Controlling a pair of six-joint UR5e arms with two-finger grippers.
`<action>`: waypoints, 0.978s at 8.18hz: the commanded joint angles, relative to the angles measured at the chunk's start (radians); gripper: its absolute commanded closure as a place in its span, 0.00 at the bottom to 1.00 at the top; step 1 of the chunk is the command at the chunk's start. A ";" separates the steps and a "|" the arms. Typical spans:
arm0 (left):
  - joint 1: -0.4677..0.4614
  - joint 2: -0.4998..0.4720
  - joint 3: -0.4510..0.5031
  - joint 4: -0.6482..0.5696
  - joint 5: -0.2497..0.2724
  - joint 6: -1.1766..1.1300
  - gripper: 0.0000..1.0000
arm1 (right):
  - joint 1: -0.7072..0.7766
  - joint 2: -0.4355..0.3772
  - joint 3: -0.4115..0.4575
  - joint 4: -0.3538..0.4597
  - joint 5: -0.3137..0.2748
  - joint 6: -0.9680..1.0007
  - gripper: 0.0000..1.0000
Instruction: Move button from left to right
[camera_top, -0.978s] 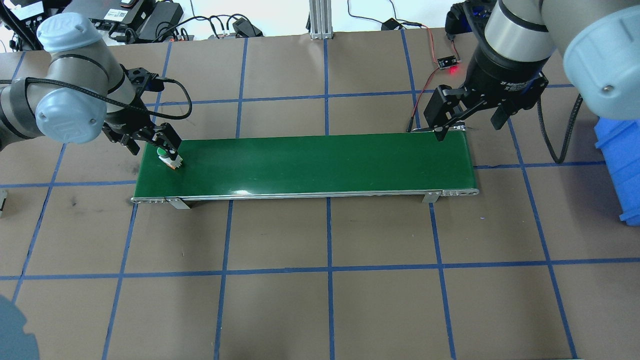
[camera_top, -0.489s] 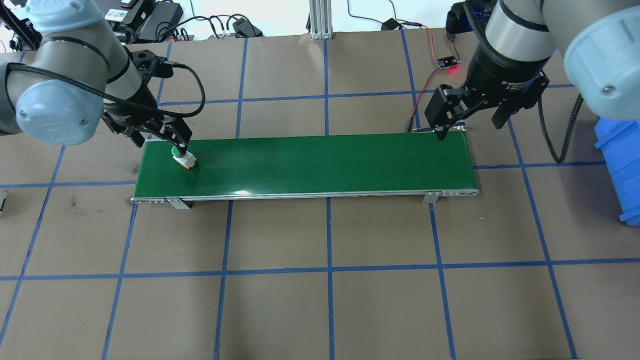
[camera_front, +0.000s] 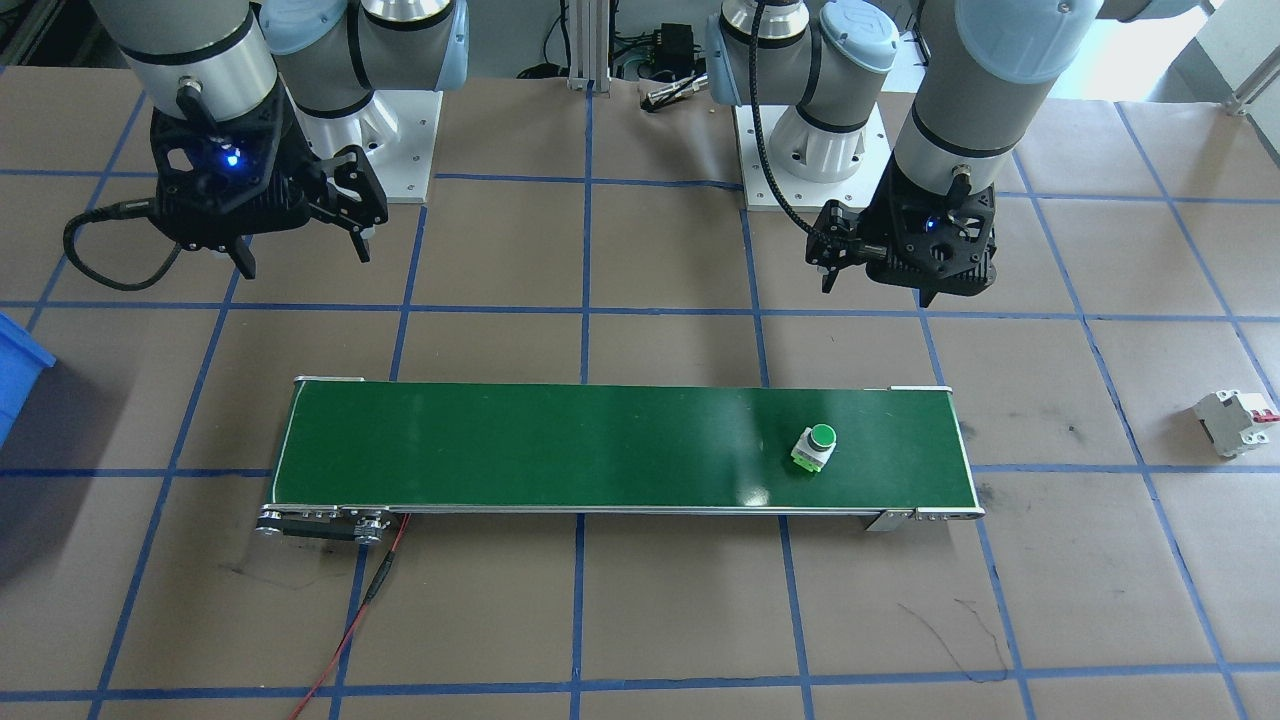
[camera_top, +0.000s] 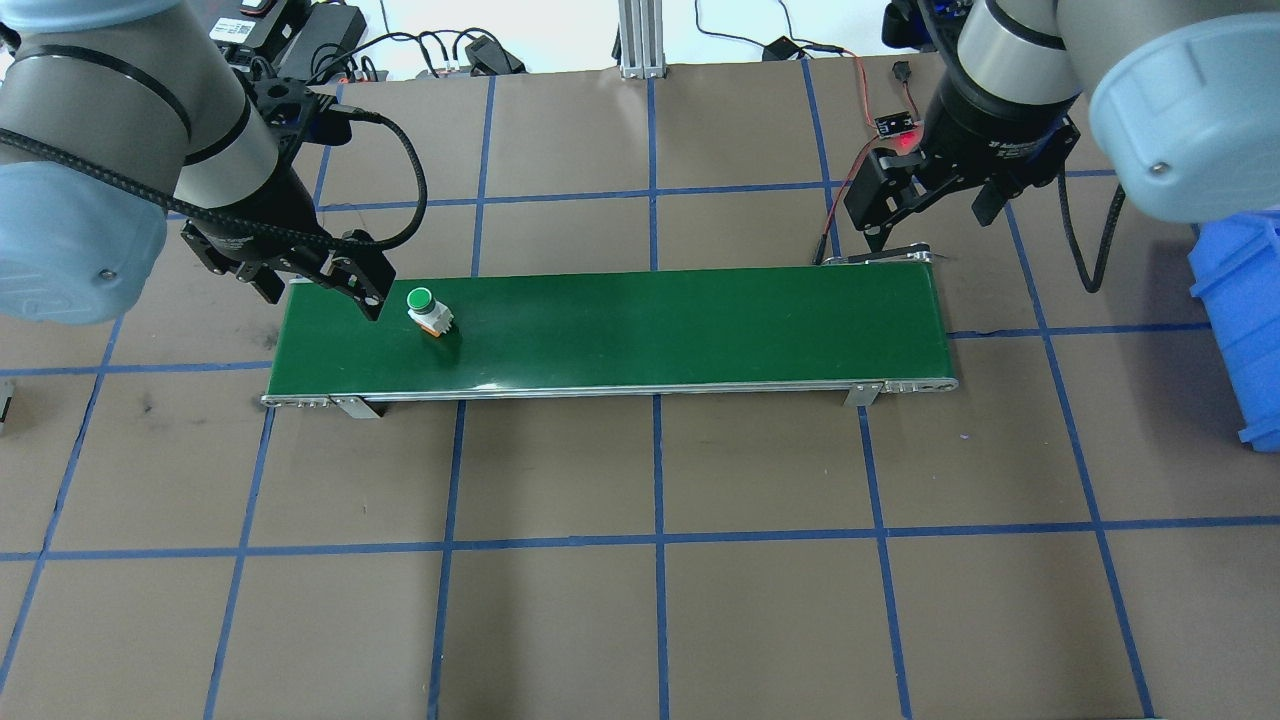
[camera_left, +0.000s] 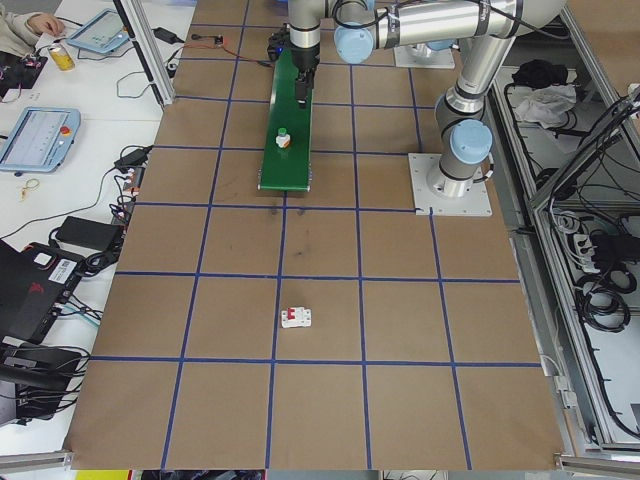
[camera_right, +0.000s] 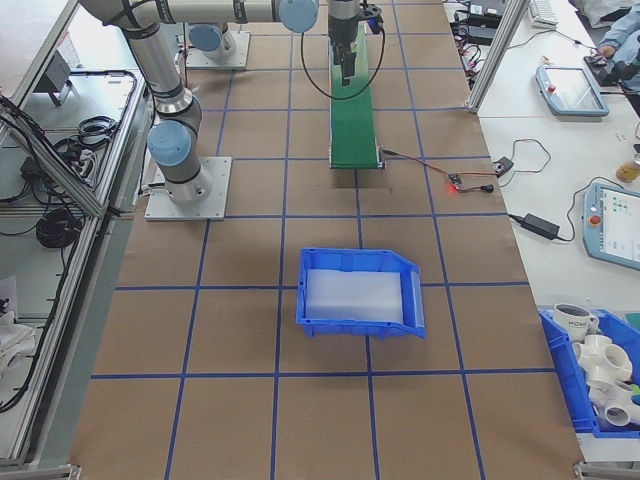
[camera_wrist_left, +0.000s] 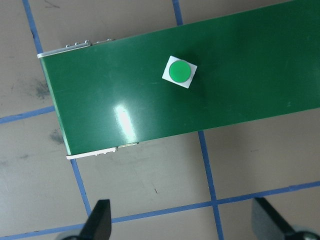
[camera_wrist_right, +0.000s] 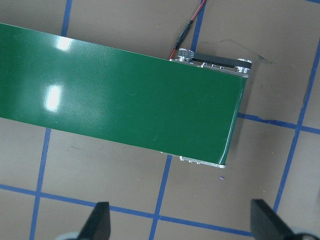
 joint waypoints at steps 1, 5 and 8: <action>-0.003 0.008 0.003 -0.026 -0.001 -0.003 0.00 | -0.002 0.113 0.006 -0.155 0.018 0.003 0.00; -0.003 0.019 0.000 -0.041 0.002 -0.001 0.00 | -0.002 0.207 0.040 -0.221 0.048 0.030 0.00; -0.003 0.025 0.004 -0.041 0.004 0.005 0.00 | -0.002 0.207 0.054 -0.221 0.174 0.255 0.00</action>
